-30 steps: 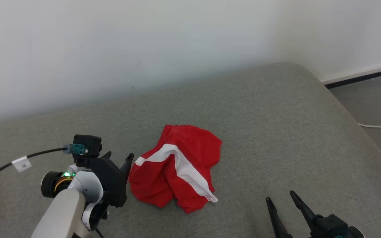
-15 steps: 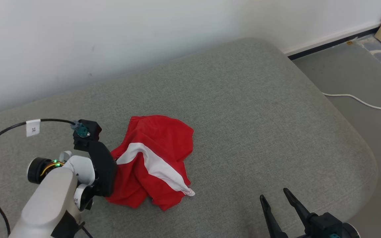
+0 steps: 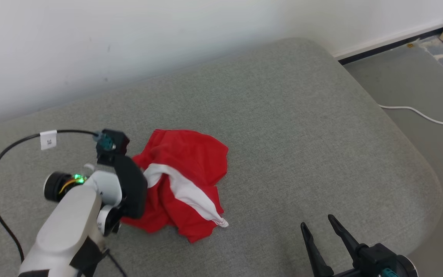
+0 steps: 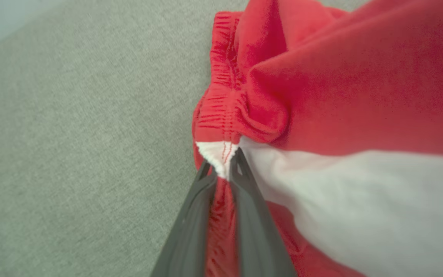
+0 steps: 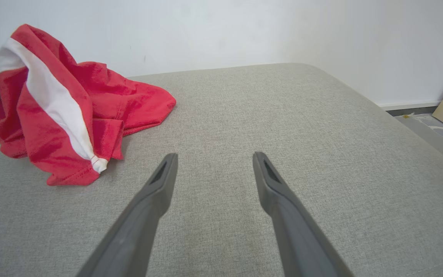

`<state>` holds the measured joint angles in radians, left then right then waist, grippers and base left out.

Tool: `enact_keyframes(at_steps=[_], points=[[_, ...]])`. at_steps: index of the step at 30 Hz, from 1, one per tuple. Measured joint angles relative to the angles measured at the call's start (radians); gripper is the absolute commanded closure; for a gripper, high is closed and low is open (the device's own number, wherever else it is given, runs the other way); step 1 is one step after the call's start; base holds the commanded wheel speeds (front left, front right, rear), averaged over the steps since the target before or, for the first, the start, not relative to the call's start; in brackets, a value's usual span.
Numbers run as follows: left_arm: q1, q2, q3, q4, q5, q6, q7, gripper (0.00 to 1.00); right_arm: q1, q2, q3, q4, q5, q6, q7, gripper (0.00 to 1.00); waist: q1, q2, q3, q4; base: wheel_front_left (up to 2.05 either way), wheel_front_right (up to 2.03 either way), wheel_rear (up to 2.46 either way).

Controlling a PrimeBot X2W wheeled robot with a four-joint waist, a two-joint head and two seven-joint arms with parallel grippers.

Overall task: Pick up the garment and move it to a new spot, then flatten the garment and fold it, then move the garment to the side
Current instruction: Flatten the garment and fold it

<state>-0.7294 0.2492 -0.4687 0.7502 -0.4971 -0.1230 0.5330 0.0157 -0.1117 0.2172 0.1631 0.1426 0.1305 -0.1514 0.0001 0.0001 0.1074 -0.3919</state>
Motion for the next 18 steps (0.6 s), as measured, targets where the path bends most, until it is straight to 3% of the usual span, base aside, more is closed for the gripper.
enact_keyframes(at_steps=[7,13,18], points=[[-0.079,-0.057,0.023,-0.068,-0.008,0.001,-0.129,1.00,-0.001,0.002,-0.005,0.007,0.002,0.000,0.000,0.00,0.0000,0.0000,-0.023,0.021,0.00,0.00,0.00],[-0.131,-0.144,0.045,-0.156,-0.090,-0.001,-0.222,1.00,-0.001,0.007,-0.003,0.011,0.006,0.000,-0.003,0.00,-0.0002,0.0000,-0.044,0.027,0.00,0.00,0.00],[-0.181,-0.178,0.036,-0.213,-0.128,-0.001,-0.306,1.00,-0.001,0.013,-0.003,0.019,0.007,0.000,-0.010,0.00,-0.0002,0.0000,-0.051,0.017,0.00,0.00,0.00]])
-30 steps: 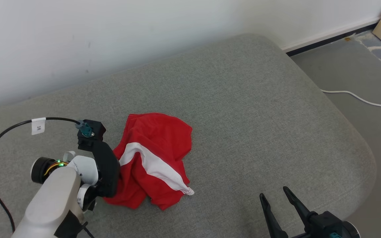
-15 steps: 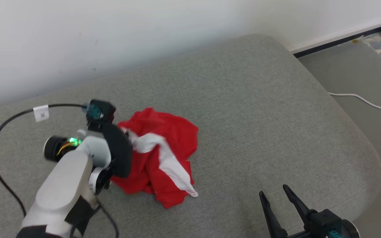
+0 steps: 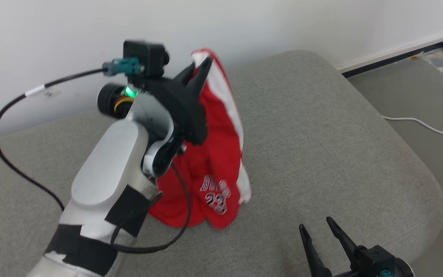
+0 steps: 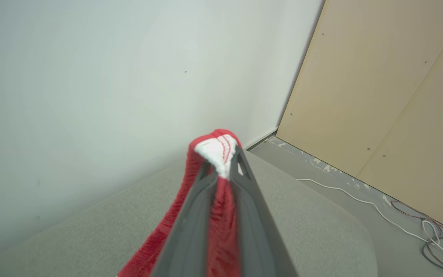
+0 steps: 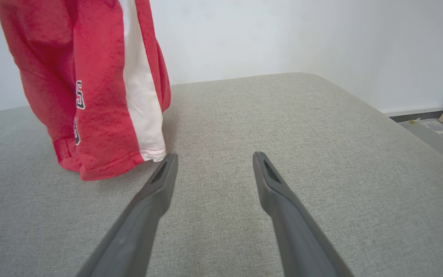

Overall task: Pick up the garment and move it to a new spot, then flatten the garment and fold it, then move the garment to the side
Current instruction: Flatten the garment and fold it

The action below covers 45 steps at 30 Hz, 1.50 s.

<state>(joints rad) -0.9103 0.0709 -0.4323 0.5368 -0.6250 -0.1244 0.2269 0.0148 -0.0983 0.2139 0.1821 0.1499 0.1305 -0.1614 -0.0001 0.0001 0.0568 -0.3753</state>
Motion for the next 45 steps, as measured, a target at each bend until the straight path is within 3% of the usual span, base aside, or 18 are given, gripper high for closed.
enact_keyframes(at_steps=[5,10,13,15,19,28,39,41,42,45], points=[[-0.074,-0.018,-0.036,-0.044,-0.035,0.016,-0.093,1.00,0.000,0.008,0.001,0.016,0.003,0.000,-0.008,0.00,0.0000,-0.0001,-0.009,-0.015,0.00,0.00,0.00],[-0.111,-0.021,-0.121,-0.105,-0.186,0.095,-0.169,1.00,0.000,0.018,0.000,0.028,0.009,0.000,-0.018,0.00,-0.0001,-0.0001,-0.018,-0.021,0.00,0.00,0.00],[-0.107,-0.024,-0.168,-0.086,-0.195,0.137,-0.171,1.00,0.000,0.021,-0.009,0.031,0.010,0.000,-0.027,0.00,-0.0001,-0.0001,-0.018,-0.007,0.00,0.00,0.00],[-0.067,-0.016,-0.186,-0.050,-0.183,0.162,-0.164,1.00,0.002,0.025,-0.014,0.034,0.010,0.000,-0.030,0.00,0.0000,-0.0001,-0.018,0.010,0.00,0.00,0.00],[0.063,0.055,-0.206,0.013,-0.171,0.197,-0.154,1.00,0.007,0.028,-0.016,0.035,0.010,0.000,-0.032,0.00,0.0000,0.0000,-0.017,0.053,0.00,0.00,0.00],[0.321,0.154,-0.182,0.010,-0.197,0.258,-0.184,1.00,0.006,0.030,-0.012,0.023,0.006,0.000,-0.024,0.00,0.0000,-0.0001,-0.014,0.160,0.00,0.00,0.00],[0.567,0.223,-0.145,-0.072,-0.230,0.283,-0.302,1.00,0.010,0.012,-0.001,0.012,0.008,0.000,-0.006,0.00,0.0000,-0.0001,-0.039,0.203,0.00,0.00,0.00],[0.599,0.232,-0.157,-0.087,-0.221,0.271,-0.329,0.47,0.011,0.009,-0.002,0.009,0.009,0.000,-0.003,0.00,0.0001,-0.0001,-0.043,0.203,0.00,0.00,0.00],[0.610,0.234,-0.155,-0.096,-0.220,0.264,-0.351,0.00,0.012,0.007,-0.002,0.007,0.009,0.000,0.000,0.00,0.0001,-0.0001,-0.046,0.202,0.00,0.00,0.00],[0.647,0.231,-0.151,-0.103,-0.222,0.263,-0.390,0.00,0.013,0.003,-0.007,0.002,0.010,0.000,0.002,0.00,0.0001,-0.0001,-0.054,0.202,0.00,0.00,0.00]])
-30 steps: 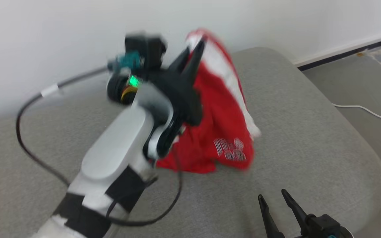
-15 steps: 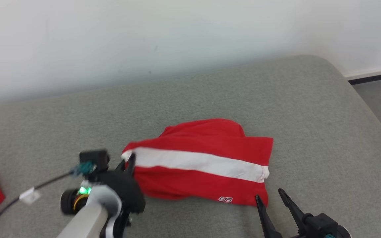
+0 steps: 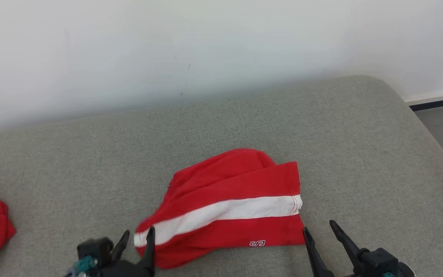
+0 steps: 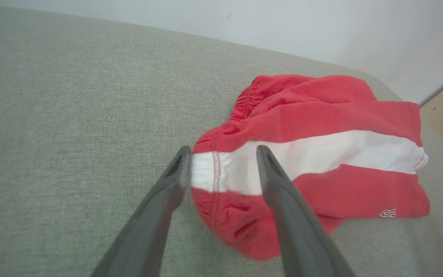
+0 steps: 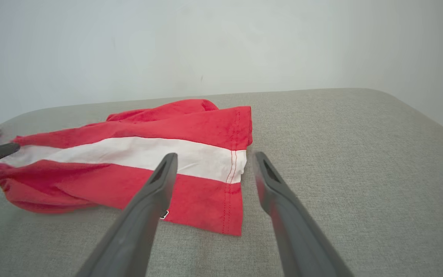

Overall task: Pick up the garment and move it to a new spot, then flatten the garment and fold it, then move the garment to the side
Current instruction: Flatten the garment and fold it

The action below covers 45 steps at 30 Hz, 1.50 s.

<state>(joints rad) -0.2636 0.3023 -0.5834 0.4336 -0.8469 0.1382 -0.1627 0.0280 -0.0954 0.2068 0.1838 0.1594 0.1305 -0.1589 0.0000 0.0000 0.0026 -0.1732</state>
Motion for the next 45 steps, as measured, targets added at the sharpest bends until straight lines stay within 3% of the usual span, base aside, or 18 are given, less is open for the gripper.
enact_keyframes(at_steps=[9,16,19,24,33,45], points=[[0.099,0.020,0.056,-0.034,0.064,0.018,-0.095,0.00,0.025,-0.001,-0.034,-0.010,0.000,0.000,0.000,0.00,0.0000,0.0000,-0.028,0.020,0.00,0.00,0.00],[0.220,-0.007,0.233,-0.219,0.282,0.036,-0.100,0.00,0.037,0.000,-0.078,-0.028,-0.018,0.000,-0.006,0.00,0.0000,0.0000,-0.046,0.055,0.00,0.00,0.00],[0.276,-0.040,0.307,-0.277,0.376,0.016,-0.100,0.00,0.048,0.000,-0.103,-0.033,-0.021,0.000,-0.009,0.00,0.0000,0.0000,-0.054,0.071,0.00,0.00,0.00],[0.361,-0.100,0.411,-0.327,0.485,-0.053,-0.100,0.00,0.066,-0.008,-0.134,-0.037,-0.021,0.000,-0.009,0.00,-0.0001,0.0000,-0.069,0.098,0.00,0.00,0.00],[0.431,-0.161,0.546,-0.306,0.596,-0.183,-0.100,0.00,0.097,-0.002,-0.155,-0.016,-0.019,0.000,-0.011,0.00,-0.0001,0.0000,-0.095,0.142,0.00,0.00,0.00],[0.450,-0.200,0.620,-0.262,0.636,-0.246,-0.100,0.00,0.099,0.014,-0.151,0.029,-0.011,0.000,-0.019,0.00,-0.0001,0.0000,-0.104,0.160,0.00,0.00,0.00]])
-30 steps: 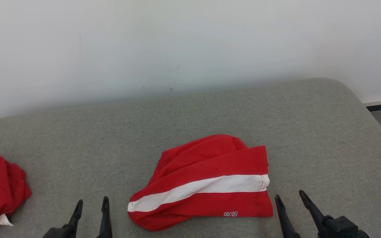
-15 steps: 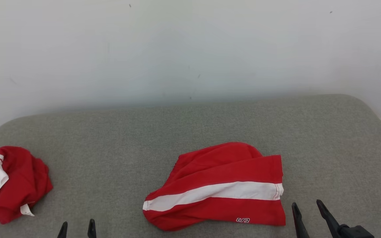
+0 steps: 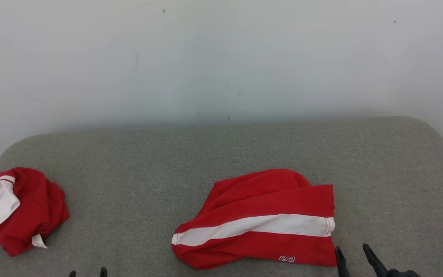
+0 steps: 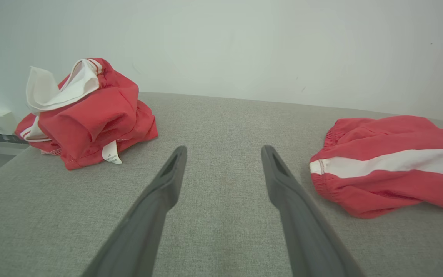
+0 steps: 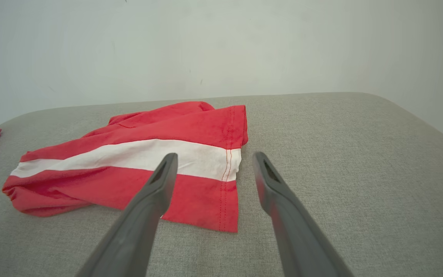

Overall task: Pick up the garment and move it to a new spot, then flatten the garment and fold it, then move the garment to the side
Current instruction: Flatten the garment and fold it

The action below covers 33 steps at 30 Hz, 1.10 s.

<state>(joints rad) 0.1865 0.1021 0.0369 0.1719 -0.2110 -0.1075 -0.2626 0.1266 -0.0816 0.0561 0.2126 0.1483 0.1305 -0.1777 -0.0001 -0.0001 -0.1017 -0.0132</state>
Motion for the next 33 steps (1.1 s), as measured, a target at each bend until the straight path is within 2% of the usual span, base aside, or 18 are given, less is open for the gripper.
enact_keyframes(at_steps=[13,22,26,29,33], points=[[-0.011,-0.022,0.008,0.015,0.025,-0.017,0.000,0.00,-0.005,0.009,0.001,0.007,0.000,0.000,-0.007,0.00,0.0001,0.0000,0.011,-0.010,0.00,0.00,0.00],[-0.030,-0.020,-0.030,0.059,0.022,-0.022,0.000,0.00,-0.013,0.010,0.003,0.012,0.000,0.000,-0.009,0.00,0.0001,0.0001,0.020,-0.013,0.00,0.00,0.00],[-0.083,-0.004,-0.080,0.093,0.015,-0.022,0.000,0.00,-0.023,0.011,0.006,0.011,0.000,0.000,-0.011,0.00,0.0001,0.0002,0.029,-0.011,0.00,0.00,0.00],[-0.155,0.016,-0.161,0.171,-0.017,-0.023,0.004,0.00,-0.027,0.011,0.013,0.010,0.000,0.000,-0.012,0.00,0.0001,0.0002,0.042,-0.011,0.00,0.00,0.00],[-0.258,0.034,-0.244,0.247,-0.068,-0.023,0.060,0.00,-0.035,0.013,0.021,0.008,-0.004,0.000,-0.012,0.00,0.0002,0.0002,0.059,-0.016,0.00,0.00,0.00]])
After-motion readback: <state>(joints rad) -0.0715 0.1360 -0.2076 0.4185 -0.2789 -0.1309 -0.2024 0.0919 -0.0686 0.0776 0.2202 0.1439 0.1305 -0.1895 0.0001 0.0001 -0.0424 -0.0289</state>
